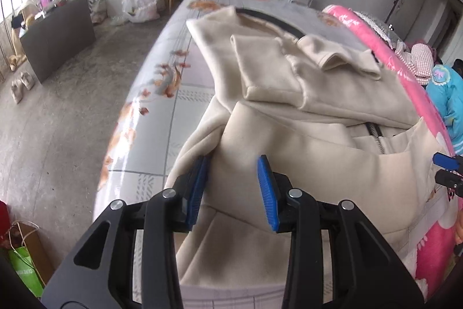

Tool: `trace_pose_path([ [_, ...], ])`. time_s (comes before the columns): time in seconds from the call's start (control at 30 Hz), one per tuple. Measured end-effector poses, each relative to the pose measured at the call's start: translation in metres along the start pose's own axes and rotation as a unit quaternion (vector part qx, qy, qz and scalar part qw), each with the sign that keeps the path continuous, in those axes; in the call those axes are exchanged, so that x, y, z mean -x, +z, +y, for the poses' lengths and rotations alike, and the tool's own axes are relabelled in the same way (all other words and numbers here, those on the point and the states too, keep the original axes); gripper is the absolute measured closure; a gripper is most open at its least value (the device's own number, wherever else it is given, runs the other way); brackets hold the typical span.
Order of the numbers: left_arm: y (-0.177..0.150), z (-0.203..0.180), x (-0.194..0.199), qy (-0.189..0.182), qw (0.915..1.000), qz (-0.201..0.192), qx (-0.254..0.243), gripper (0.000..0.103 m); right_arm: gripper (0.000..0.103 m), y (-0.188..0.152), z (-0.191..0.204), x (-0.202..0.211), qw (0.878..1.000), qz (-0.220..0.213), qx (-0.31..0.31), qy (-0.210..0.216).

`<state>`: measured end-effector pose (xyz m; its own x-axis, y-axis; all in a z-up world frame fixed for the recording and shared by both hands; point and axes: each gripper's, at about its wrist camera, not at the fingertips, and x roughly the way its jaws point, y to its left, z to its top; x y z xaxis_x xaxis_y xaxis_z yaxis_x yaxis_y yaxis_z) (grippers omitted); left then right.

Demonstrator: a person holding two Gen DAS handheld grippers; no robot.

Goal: Fold large clothes

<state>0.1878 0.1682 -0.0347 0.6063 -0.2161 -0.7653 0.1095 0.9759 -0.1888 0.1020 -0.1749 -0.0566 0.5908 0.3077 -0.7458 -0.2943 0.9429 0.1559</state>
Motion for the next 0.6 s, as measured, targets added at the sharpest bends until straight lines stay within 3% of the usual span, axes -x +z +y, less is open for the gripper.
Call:
trace_pose_path([
  [0.33,-0.003,0.009,-0.007,-0.063,0.9963,-0.058,0.007,0.068,0.049,-0.008,-0.008,-0.014,0.999,0.020,-0.047,0.001],
  [0.5,-0.003,0.005,-0.008,-0.058,0.9962,-0.065,0.004,0.068,0.048,0.005,0.002,-0.017,0.997,0.025,-0.055,0.051],
  [0.6,-0.004,0.001,-0.008,-0.033,0.9970,-0.069,-0.008,0.082,0.048,0.019,0.017,-0.026,0.996,0.028,-0.044,0.071],
])
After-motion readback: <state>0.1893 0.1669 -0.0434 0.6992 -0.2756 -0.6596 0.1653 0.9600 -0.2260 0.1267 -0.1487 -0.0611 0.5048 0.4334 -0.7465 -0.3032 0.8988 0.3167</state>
